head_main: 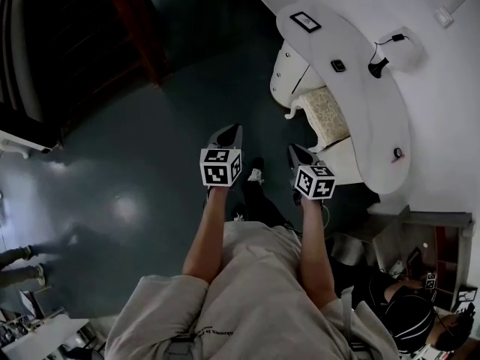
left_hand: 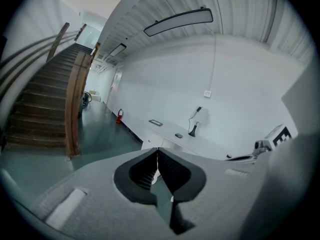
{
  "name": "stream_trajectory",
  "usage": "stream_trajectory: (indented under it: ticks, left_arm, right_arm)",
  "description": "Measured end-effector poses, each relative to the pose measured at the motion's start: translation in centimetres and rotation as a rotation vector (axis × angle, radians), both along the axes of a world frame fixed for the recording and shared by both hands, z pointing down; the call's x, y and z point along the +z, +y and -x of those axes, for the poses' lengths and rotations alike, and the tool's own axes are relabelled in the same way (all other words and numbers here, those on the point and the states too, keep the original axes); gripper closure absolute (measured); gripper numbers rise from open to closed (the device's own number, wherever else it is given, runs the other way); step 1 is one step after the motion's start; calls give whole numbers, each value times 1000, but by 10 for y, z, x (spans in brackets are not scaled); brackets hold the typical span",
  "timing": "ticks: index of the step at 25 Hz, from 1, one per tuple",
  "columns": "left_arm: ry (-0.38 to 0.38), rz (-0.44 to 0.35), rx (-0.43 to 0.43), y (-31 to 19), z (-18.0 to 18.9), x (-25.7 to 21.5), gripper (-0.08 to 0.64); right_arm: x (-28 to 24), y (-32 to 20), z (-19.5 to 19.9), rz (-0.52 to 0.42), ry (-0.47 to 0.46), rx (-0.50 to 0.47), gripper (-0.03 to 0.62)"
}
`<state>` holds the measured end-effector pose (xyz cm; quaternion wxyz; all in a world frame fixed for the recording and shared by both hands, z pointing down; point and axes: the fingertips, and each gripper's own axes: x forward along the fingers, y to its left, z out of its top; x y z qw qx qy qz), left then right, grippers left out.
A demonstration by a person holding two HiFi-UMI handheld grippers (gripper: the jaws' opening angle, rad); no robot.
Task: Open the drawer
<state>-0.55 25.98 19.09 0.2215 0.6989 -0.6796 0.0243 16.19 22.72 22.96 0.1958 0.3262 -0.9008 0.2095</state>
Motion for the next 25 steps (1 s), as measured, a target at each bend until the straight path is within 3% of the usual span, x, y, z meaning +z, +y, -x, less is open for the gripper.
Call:
stream_trajectory:
  ticks: [5,9,19,25]
  left_arm:
    - [-24,-5,-4,-30,16,-4,549]
    - [-32,16,12,-65,22,4,549]
    - [-105,14,65,-169,36,-12,549]
    - [-129,24,72,-214,56,-19,549]
  right_arm:
    - [-5,-38,20,5,-54,28,577]
    - [-5,-76,32,-10,-41,36,577]
    - [-31,-205,54,-16,-152,114,577]
    - [-49,-274,68,-2,-322,172,577]
